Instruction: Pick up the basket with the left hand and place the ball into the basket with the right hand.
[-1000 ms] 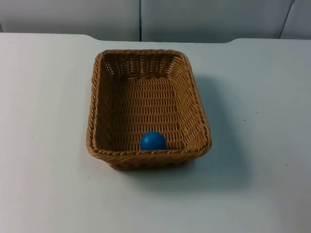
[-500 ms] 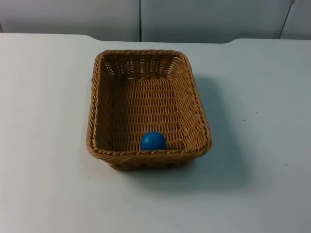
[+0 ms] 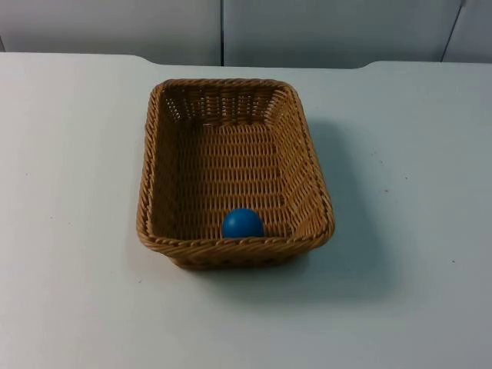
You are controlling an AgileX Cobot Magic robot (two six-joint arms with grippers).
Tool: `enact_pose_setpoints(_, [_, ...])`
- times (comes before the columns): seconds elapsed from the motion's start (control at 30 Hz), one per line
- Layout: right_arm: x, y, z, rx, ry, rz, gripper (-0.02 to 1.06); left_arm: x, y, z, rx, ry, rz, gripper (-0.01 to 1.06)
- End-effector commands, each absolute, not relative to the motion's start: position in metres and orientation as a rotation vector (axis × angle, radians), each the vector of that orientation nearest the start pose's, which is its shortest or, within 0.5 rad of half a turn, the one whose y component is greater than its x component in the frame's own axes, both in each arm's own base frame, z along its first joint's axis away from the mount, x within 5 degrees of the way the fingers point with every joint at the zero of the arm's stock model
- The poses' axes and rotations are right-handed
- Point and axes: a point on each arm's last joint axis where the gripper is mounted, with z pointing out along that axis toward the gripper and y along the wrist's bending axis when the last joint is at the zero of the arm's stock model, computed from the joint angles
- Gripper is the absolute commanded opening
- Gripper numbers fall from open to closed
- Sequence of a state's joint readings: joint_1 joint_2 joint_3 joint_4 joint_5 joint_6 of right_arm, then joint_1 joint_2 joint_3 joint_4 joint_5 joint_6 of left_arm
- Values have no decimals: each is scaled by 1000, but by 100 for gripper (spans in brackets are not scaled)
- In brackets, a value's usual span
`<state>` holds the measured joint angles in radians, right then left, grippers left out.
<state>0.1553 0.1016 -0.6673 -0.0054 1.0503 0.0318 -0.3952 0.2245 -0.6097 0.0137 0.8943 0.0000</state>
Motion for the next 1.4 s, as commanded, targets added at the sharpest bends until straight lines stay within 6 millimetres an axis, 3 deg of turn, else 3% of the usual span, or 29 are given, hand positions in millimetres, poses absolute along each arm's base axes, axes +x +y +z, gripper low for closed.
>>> enact_pose_setpoints(0.0, [-11,-1,312,-131,1962,131,104,22,-9,316,418,1971,-246,105])
enact_pose_setpoints(0.17, [-11,2,298,-136,1979,184,104,14,-5,312,426,1995,-231,105])
enact_pose_setpoints(0.43, [-11,2,297,-204,1982,131,104,13,-4,308,433,2027,-217,105])
enact_pose_setpoints(0.57, [-12,2,295,-250,1997,102,104,17,-6,293,443,2072,-212,105])
enact_pose_setpoints(0.7, [-7,3,278,-256,2040,103,104,16,-6,292,440,2061,-217,105])
enact_pose_setpoints(1.13, [-8,3,279,-256,2036,106,104,-6,4,294,406,1904,-239,105])
enact_pose_setpoints(1.37, [-8,3,279,-256,2038,106,104,-7,5,287,418,1968,-212,105])
